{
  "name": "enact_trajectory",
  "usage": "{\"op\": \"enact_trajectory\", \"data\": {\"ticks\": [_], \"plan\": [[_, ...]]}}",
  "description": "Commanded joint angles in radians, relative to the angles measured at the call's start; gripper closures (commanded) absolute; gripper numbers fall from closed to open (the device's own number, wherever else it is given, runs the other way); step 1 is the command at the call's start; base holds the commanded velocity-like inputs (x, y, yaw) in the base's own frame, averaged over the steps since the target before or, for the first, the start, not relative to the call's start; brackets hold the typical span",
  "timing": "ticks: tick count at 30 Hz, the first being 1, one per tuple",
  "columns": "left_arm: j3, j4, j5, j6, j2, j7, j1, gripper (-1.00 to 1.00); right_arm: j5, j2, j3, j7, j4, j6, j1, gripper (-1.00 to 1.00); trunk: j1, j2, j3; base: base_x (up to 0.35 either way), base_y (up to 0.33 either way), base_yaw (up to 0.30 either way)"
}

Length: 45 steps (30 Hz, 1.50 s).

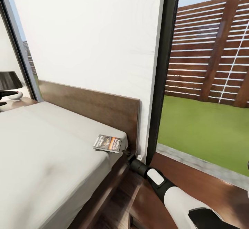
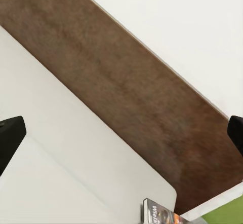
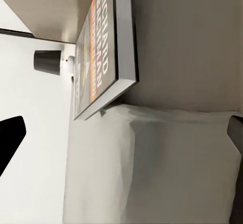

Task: In the bedroom, move the book from the bed onto either nightstand, and place the two sandals side by side next to the bed.

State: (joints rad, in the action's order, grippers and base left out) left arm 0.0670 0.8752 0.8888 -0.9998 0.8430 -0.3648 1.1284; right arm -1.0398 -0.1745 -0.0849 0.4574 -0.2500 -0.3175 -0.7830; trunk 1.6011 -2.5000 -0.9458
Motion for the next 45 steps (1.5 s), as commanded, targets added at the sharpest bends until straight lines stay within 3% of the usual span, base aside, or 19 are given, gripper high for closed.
{"op": "enact_trajectory", "data": {"ticks": [1,9,22,30,36,45], "plan": [[0.002,0.005,-0.006,-0.005,0.0,0.004,0.001,-1.0,-0.007,0.0,-0.004,-0.001,0.0,0.0,-0.001,-1.0,0.0,0.0,-0.001,0.0,0.0,0.0],[0.003,0.03,0.004,-0.006,-0.006,0.137,0.004,-1.0,-0.003,0.0,-0.004,-0.006,-0.016,0.004,-0.001,-1.0,0.0,0.0,-0.001,0.0,0.0,0.0],[0.004,0.035,0.005,-0.007,-0.026,0.196,0.038,-1.0,0.001,0.0,-0.004,-0.01,-0.07,-0.004,-0.006,-1.0,0.0,0.0,-0.001,0.0,0.0,0.0],[0.001,0.026,0.003,-0.011,-0.062,0.344,0.133,-1.0,0.002,0.0,-0.004,-0.014,-0.076,-0.008,-0.022,-1.0,0.0,0.0,-0.001,0.0,0.0,0.0],[-0.007,-0.028,0.002,-0.014,-0.118,0.476,0.21,-1.0,0.002,0.0,-0.004,-0.026,-0.076,-0.009,-0.031,-1.0,0.0,0.0,-0.001,0.0,0.0,0.0],[-0.028,-0.085,0.007,-0.019,-0.167,0.538,0.257,-1.0,0.001,0.0,-0.004,-0.045,-0.066,-0.01,-0.035,-1.0,0.0,0.0,-0.001,0.0,0.0,0.0]]}}
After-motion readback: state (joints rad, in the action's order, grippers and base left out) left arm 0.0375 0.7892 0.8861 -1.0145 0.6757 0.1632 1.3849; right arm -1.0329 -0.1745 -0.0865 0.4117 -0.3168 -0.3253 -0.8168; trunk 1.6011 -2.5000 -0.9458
